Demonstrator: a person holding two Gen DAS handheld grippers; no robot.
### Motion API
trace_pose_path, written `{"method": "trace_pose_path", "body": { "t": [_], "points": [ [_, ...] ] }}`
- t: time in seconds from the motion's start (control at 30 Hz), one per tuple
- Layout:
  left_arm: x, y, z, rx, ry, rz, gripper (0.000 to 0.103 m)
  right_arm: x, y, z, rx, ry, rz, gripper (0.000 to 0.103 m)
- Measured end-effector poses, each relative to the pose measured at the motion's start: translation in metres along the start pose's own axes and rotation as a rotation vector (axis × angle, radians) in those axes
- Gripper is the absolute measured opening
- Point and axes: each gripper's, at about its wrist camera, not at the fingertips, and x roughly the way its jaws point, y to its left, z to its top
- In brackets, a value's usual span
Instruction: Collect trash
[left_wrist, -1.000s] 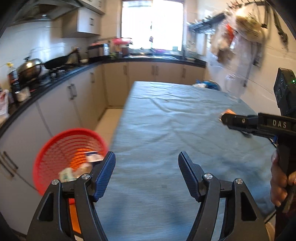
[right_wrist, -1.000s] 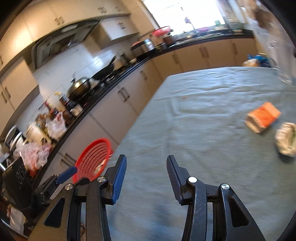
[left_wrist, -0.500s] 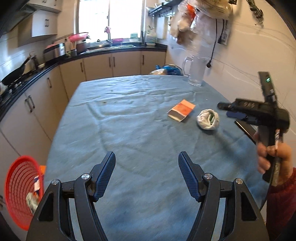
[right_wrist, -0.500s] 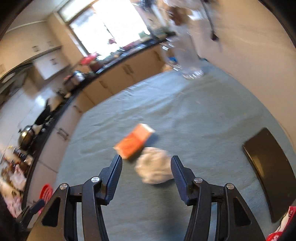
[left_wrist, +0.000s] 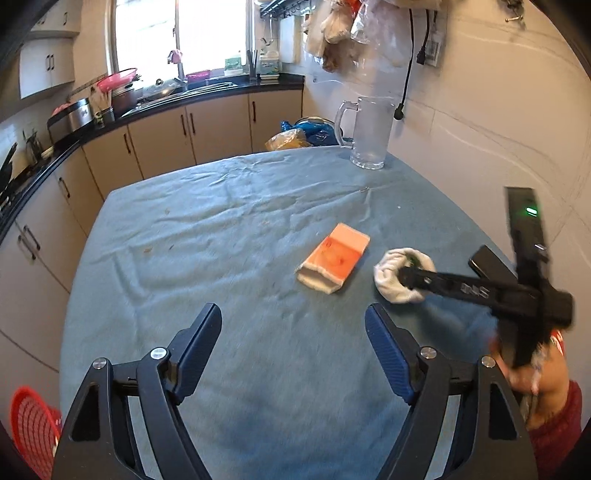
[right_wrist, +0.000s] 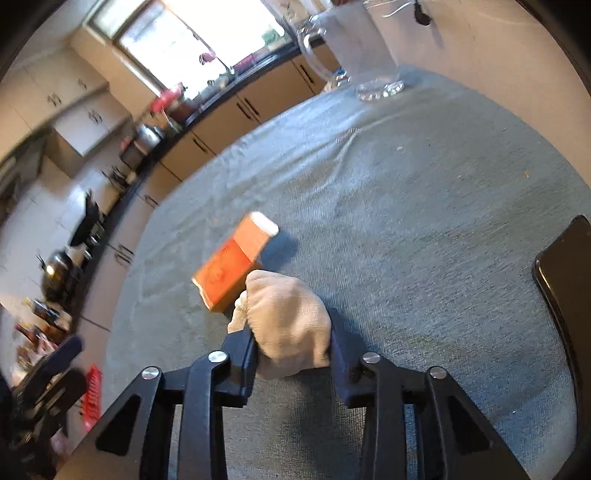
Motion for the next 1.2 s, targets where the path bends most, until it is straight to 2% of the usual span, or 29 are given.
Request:
{"method": "trace_pose_path", "body": {
  "t": [0.13,0.23,0.27,0.4,0.53,0.77,0.83,0.9,0.97,1.2],
  "points": [
    [0.033,-0.013,0.024,0.032,0.014,-0.010,0.084,-0.020,-0.015,0.004,0.070,-0.093,-0.016,0.035],
    [0.057,-0.021,0.035,0.066,0.042,-0.010,0.084,-0.026,-0.026,0.002,0.124,-0.104,-0.003,0.035],
    [0.070,-0.025,0.039,0.087,0.073,-0.024,0.084,-0.027,-0.030,0.002,0.142,-0.104,0.004,0.035],
    [0.097,-0.038,0.040,0.160,0.122,-0.027,0.084,-0.033,-0.037,0.004,0.190,-0.121,0.034,0.035],
    [0.118,-0.045,0.036,0.216,0.141,0.004,0.084,-0.038,-0.038,0.003,0.207,-0.127,0.062,0.035],
    [0.142,-0.043,0.035,0.178,0.150,-0.002,0.084,-0.039,-0.036,0.002,0.199,-0.122,0.081,0.035],
    [0.145,-0.041,0.034,0.160,0.150,-0.008,0.078,-0.039,-0.036,0.002,0.195,-0.123,0.079,0.035],
    [0.148,-0.039,0.033,0.145,0.157,-0.021,0.056,-0.039,-0.035,0.001,0.189,-0.121,0.077,0.035],
    [0.147,-0.037,0.033,0.120,0.153,-0.033,0.049,-0.039,-0.034,0.001,0.183,-0.120,0.076,0.035],
    [0.126,-0.029,0.021,0.077,0.120,-0.046,0.046,-0.041,-0.024,0.000,0.127,-0.146,0.044,0.035]
  ]
}}
